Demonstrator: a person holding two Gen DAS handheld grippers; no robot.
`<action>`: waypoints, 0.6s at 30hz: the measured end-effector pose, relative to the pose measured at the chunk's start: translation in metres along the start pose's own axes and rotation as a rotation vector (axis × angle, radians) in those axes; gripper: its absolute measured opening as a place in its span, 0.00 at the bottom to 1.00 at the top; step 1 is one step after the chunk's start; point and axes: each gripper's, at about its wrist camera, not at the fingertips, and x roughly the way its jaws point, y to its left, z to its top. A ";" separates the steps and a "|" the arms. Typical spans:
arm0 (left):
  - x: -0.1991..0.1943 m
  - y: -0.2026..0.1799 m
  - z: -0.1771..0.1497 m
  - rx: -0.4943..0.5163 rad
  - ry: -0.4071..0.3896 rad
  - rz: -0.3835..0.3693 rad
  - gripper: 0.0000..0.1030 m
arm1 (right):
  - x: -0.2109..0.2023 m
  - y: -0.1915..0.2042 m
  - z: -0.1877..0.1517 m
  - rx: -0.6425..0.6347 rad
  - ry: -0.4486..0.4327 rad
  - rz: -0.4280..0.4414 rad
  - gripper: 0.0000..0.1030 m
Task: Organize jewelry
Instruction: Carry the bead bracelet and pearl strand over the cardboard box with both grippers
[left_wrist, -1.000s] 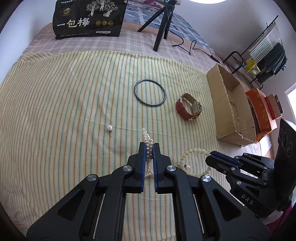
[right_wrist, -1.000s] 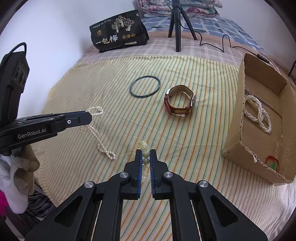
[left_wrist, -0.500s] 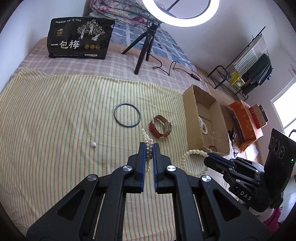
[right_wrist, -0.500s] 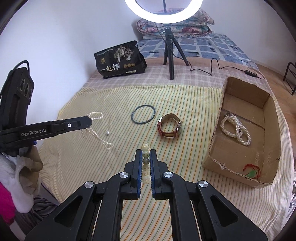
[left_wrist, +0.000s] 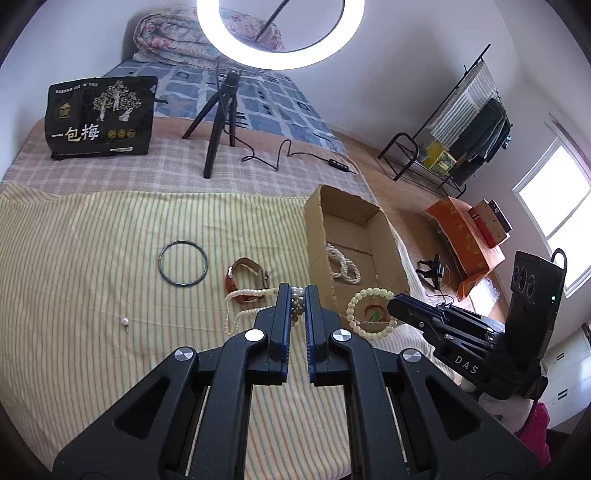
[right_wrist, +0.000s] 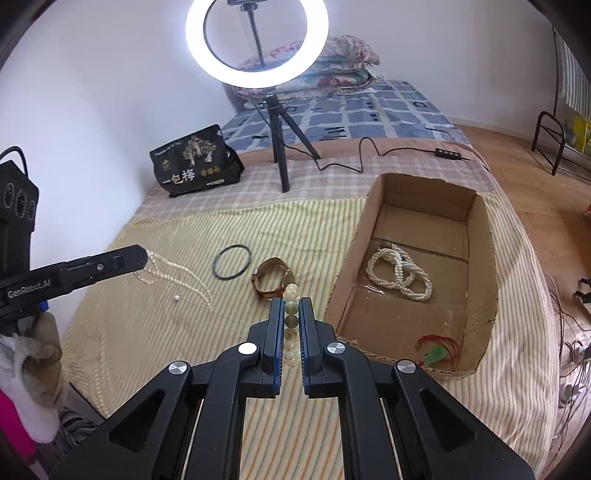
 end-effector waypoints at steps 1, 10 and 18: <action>0.002 -0.005 0.001 0.005 0.001 -0.008 0.05 | -0.002 -0.004 0.000 0.006 -0.003 -0.006 0.06; 0.026 -0.048 0.012 0.036 0.007 -0.077 0.04 | -0.016 -0.047 0.004 0.072 -0.036 -0.064 0.06; 0.039 -0.076 0.024 0.065 -0.004 -0.116 0.04 | -0.018 -0.088 0.006 0.146 -0.043 -0.116 0.06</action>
